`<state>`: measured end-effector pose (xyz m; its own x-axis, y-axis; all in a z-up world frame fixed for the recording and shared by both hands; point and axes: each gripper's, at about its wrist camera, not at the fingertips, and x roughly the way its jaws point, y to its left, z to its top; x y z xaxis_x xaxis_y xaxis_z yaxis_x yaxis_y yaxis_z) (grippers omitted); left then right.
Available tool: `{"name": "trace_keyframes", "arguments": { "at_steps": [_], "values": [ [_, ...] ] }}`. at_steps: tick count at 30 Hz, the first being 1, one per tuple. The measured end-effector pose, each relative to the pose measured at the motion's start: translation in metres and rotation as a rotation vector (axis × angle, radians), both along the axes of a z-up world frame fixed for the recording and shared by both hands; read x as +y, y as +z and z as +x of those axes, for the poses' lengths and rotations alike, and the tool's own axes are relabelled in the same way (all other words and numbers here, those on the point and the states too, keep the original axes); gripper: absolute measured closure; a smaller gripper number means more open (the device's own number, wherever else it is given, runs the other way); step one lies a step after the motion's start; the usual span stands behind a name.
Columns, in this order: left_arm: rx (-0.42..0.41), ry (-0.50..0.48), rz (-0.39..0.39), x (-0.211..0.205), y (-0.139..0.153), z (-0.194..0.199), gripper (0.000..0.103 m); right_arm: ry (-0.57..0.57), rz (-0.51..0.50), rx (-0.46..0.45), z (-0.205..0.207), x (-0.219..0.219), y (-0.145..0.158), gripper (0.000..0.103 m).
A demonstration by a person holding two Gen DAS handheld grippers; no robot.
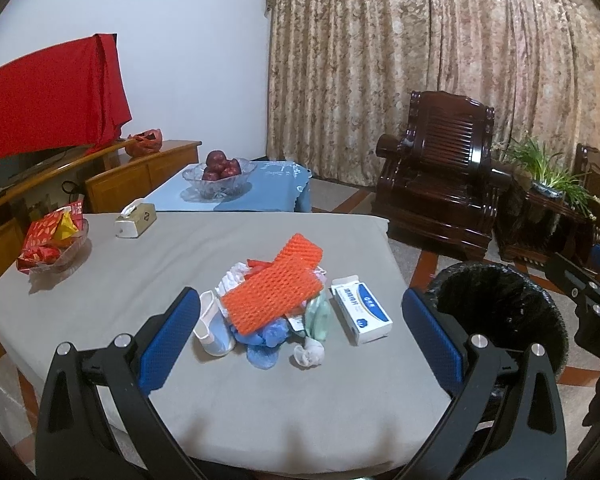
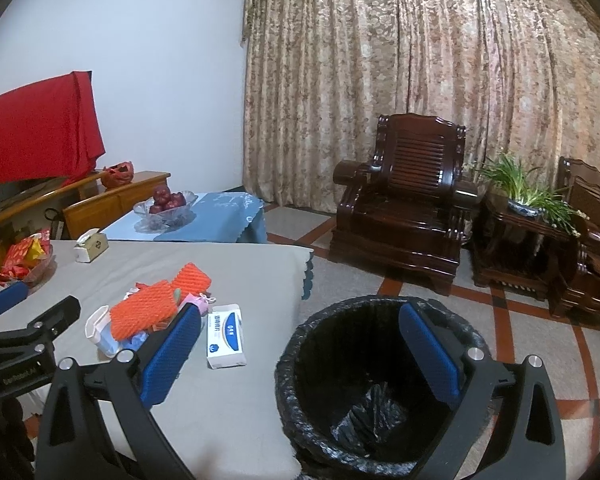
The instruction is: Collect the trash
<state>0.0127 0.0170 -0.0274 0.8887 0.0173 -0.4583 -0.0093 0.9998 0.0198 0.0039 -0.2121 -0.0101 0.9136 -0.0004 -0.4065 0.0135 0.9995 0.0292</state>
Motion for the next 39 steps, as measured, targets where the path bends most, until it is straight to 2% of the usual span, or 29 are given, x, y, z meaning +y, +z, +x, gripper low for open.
{"name": "trace_keyframes", "arguments": {
  "at_steps": [6,9,12,17,19,27,32,39],
  "values": [
    [-0.014,0.076,0.023,0.032,-0.018,0.015,0.005,0.066,-0.001,0.018,0.025,0.024,-0.013,0.006],
    [0.011,0.116,0.022,0.054,-0.031,0.026,0.005,0.121,-0.006,0.038,0.043,0.044,-0.026,0.006],
    [0.018,0.141,0.0,0.074,-0.037,0.034,0.005,0.173,-0.01,0.062,0.061,0.064,-0.043,0.014],
    [0.038,0.162,-0.013,0.092,-0.048,0.051,0.005,0.241,0.002,0.152,0.1,0.09,-0.079,0.027],
    [0.05,0.158,-0.014,0.096,-0.052,0.059,0.005,0.238,-0.003,0.193,0.115,0.095,-0.095,0.03],
    [0.078,0.121,-0.016,0.089,-0.066,0.085,0.005,0.223,-0.037,0.288,0.154,0.1,-0.139,0.03],
    [0.081,0.101,-0.009,0.085,-0.072,0.093,0.005,0.219,-0.093,0.313,0.167,0.104,-0.154,0.03],
    [0.087,0.087,-0.007,0.078,-0.079,0.104,0.005,0.219,-0.104,0.363,0.186,0.104,-0.173,0.034]
  ]
}}
